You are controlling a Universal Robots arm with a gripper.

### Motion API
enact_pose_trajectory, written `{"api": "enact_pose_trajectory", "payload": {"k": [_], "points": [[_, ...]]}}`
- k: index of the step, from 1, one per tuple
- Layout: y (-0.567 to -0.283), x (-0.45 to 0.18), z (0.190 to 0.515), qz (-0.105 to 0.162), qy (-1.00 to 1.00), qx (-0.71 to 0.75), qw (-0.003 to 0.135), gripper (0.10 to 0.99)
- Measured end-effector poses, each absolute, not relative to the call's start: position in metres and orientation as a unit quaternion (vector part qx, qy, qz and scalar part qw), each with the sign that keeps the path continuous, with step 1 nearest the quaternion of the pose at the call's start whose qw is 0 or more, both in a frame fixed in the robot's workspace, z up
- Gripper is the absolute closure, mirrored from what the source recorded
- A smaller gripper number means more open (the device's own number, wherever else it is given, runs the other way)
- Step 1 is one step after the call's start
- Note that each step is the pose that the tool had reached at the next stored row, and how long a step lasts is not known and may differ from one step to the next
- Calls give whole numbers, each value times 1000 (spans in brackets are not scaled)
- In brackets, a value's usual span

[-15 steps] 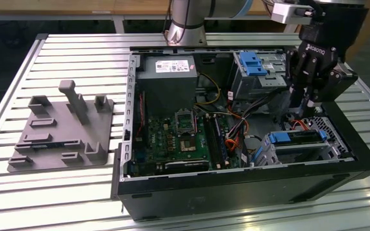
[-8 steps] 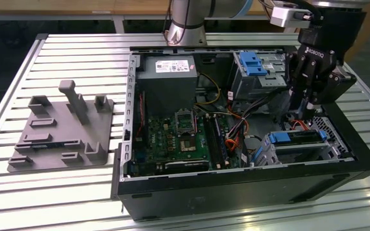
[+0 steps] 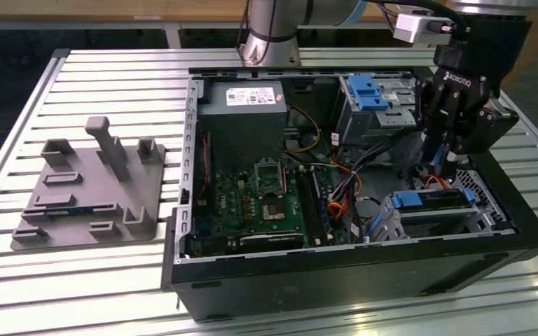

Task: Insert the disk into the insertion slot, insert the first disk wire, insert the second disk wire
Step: 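Insert the second disk wire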

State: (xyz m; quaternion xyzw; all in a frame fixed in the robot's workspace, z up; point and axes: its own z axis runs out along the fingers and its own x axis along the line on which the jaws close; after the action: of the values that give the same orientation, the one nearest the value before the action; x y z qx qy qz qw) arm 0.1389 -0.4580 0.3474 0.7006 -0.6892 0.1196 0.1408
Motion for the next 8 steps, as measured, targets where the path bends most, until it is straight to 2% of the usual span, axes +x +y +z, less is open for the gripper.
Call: {"api": "enact_pose_trajectory", "payload": {"k": [8], "points": [[-453,139,345,128,-688,699,149,686]]}}
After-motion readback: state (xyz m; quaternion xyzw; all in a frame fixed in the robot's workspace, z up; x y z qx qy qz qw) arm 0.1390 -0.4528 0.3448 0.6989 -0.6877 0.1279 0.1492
